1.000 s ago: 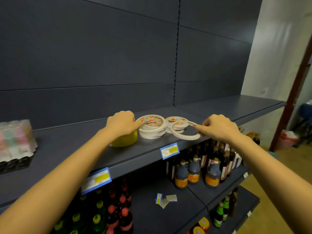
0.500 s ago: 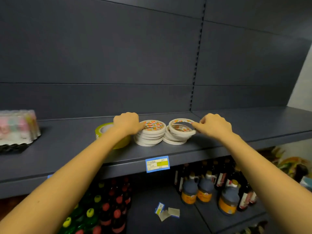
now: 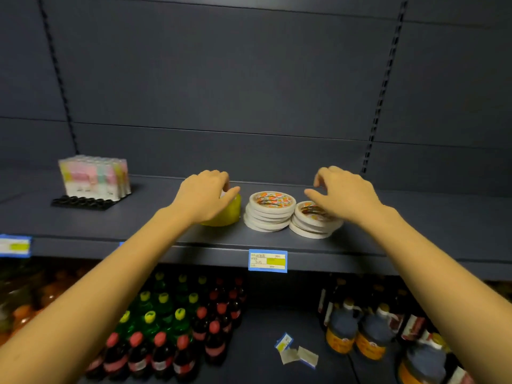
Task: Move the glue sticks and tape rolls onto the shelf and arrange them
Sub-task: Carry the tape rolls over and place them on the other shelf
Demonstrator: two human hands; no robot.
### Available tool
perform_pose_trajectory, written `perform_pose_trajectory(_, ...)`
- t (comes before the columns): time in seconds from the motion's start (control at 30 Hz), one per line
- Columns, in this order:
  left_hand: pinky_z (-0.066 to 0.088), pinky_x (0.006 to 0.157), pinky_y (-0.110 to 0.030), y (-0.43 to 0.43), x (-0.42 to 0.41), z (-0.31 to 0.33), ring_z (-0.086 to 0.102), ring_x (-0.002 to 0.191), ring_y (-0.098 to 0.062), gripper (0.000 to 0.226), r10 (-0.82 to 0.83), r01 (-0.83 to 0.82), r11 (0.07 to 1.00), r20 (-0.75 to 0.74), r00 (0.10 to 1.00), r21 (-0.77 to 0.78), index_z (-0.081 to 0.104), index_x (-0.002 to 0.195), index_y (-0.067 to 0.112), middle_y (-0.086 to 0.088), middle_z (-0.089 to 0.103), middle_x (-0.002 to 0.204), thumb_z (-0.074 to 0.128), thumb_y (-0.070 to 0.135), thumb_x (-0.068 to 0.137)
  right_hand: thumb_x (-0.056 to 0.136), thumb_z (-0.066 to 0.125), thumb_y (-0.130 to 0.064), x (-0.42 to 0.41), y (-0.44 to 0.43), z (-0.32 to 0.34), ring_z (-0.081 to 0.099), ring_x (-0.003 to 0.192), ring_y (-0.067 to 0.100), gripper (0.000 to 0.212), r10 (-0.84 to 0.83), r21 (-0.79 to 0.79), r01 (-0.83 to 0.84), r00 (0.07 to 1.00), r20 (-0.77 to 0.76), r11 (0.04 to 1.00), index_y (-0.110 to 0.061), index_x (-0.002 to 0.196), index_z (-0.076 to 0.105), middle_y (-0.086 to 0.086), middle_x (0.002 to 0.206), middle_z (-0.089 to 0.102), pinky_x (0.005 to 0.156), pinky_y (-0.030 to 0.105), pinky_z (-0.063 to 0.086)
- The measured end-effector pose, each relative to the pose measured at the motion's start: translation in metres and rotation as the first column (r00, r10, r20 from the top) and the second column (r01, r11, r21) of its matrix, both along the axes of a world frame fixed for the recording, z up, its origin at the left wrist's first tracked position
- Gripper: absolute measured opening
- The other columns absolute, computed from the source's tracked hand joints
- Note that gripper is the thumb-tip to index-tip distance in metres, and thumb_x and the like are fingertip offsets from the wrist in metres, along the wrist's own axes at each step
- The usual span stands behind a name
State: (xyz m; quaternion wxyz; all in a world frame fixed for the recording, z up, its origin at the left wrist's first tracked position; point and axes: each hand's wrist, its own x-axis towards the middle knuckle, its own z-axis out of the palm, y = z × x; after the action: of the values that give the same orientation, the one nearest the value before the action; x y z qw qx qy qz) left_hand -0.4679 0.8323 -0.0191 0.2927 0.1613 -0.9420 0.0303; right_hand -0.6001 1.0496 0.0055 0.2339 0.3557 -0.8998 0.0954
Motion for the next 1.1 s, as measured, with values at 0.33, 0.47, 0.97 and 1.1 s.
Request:
perform_pose_trajectory(0.33, 0.041, 0.08, -0.036, -0.042, 0.124, -0.018, 0.056, 0.105, -0.026, 0.036, 0.329, -0.323, 0.936, 0.026, 0.944, -0.138, 0.052, 0.111, 0.014, -0.004, 0.061, 0.114, 0.041, 0.044, 0.094, 0.094, 0.044, -0.044, 0.095, -0.129, -0.013, 0.054, 0.112, 0.023, 0.03, 0.606, 0.016, -0.61, 0.79, 0.094, 0.792, -0.027, 0.117, 0.054, -0.005, 0.123, 0.058, 0.086, 0.035, 0.042)
perform_pose_trajectory(0.47, 0.04, 0.082, -0.035, -0.067, 0.181, -0.026, 0.054, 0.108, -0.024, 0.034, 0.467, -0.462, 0.88, 0.03, 0.884, -0.115, 0.051, 0.11, 0.015, -0.004, 0.06, 0.115, 0.042, 0.043, 0.093, 0.095, 0.044, -0.042, 0.137, -0.178, -0.021, 0.05, 0.118, 0.02, 0.035, 0.731, 0.077, -0.74, 0.673, 0.118, 0.668, -0.025, 0.125, 0.049, -0.005, 0.13, 0.052, 0.091, 0.037, 0.044)
perform_pose_trajectory(0.97, 0.047, 0.081, -0.034, -0.197, 0.354, -0.025, 0.057, 0.102, -0.021, 0.033, 0.6, -0.592, 0.799, 0.078, 0.796, -0.105, 0.054, 0.106, 0.016, -0.002, 0.062, 0.108, 0.042, 0.044, 0.093, 0.096, 0.046, -0.038, 0.281, -0.351, -0.027, 0.051, 0.117, 0.022, 0.041, 0.808, 0.129, -0.835, 0.55, 0.209, 0.535, -0.022, 0.133, 0.043, -0.001, 0.135, 0.049, 0.092, 0.041, 0.047)
perform_pose_trajectory(1.1, 0.044, 0.079, -0.034, -0.242, 0.393, -0.026, 0.056, 0.103, -0.022, 0.032, 0.604, -0.593, 0.796, 0.107, 0.79, -0.122, 0.053, 0.104, 0.015, -0.003, 0.061, 0.109, 0.042, 0.043, 0.093, 0.096, 0.046, -0.04, 0.317, -0.402, -0.027, 0.05, 0.118, 0.021, 0.039, 0.798, 0.116, -0.829, 0.558, 0.225, 0.547, -0.025, 0.132, 0.043, -0.003, 0.134, 0.049, 0.092, 0.04, 0.047)
